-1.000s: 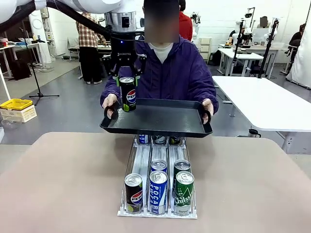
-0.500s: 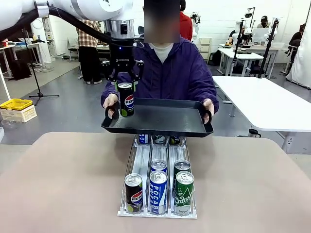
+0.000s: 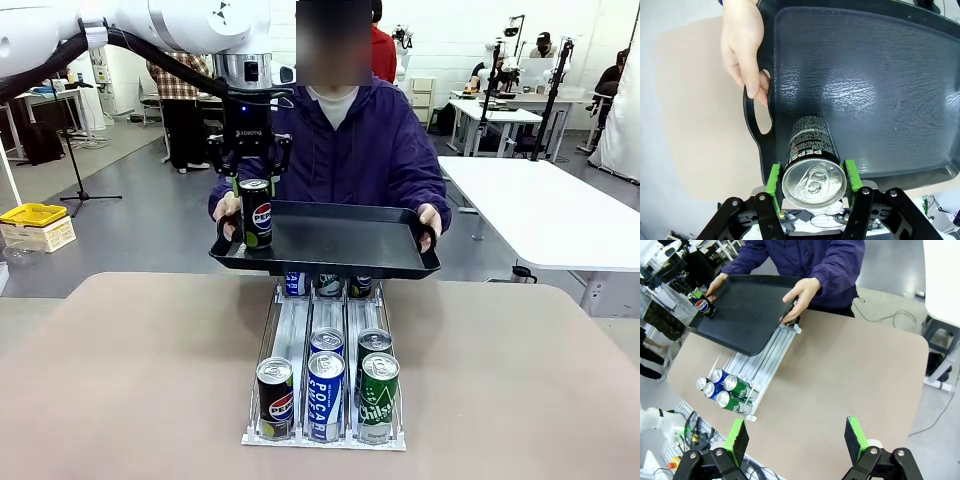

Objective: Retrieve and hand over the desired beverage to the person.
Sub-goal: Place the picked can on the Handle tray extended by the person.

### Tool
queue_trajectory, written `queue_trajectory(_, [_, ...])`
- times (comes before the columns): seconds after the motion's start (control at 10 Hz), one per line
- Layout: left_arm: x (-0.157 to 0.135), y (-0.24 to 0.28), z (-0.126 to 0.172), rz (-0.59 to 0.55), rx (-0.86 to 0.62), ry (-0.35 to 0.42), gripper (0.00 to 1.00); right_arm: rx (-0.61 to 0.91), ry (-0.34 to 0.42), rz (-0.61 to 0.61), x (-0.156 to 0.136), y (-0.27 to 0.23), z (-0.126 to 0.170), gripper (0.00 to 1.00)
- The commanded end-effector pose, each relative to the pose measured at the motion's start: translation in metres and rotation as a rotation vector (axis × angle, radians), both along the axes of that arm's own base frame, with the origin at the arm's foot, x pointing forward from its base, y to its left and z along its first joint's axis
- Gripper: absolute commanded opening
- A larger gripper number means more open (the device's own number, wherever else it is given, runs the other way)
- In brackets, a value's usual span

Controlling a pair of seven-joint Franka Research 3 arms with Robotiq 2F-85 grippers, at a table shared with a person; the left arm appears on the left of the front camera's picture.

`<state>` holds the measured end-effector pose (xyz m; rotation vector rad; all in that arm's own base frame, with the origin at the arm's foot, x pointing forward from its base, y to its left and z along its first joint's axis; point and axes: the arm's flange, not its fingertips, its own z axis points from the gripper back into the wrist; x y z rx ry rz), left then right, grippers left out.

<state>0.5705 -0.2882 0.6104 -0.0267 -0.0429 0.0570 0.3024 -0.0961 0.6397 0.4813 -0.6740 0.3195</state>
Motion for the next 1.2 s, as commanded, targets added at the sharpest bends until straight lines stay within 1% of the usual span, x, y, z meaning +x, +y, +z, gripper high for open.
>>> queue_trajectory(0.0, [0.003,-0.002,0.014,-0.034,-0.014,-0.002,1.0,0.008,-0.004,0.017,-0.001,0.0,0.0,1.0])
queue_trajectory(0.6, [0.0,0.0,0.018,-0.055,-0.011,-0.01,1.0,0.008,-0.004,0.017,-0.001,0.0,0.0,1.0])
queue_trajectory(0.7, [-0.001,0.001,0.022,-0.058,0.001,-0.021,1.0,0.008,-0.004,0.017,-0.001,0.0,0.0,1.0])
queue_trajectory(0.8, [-0.009,0.003,0.033,-0.083,0.016,-0.03,1.0,0.008,-0.004,0.017,-0.001,0.0,0.0,1.0])
queue_trajectory(0.9, [-0.028,0.006,0.048,-0.136,0.029,-0.041,1.0,0.008,-0.004,0.017,-0.001,0.0,0.0,1.0])
queue_trajectory(1.1, [-0.086,0.01,0.076,-0.267,0.05,-0.095,1.0,0.008,-0.004,0.017,-0.001,0.0,0.0,1.0])
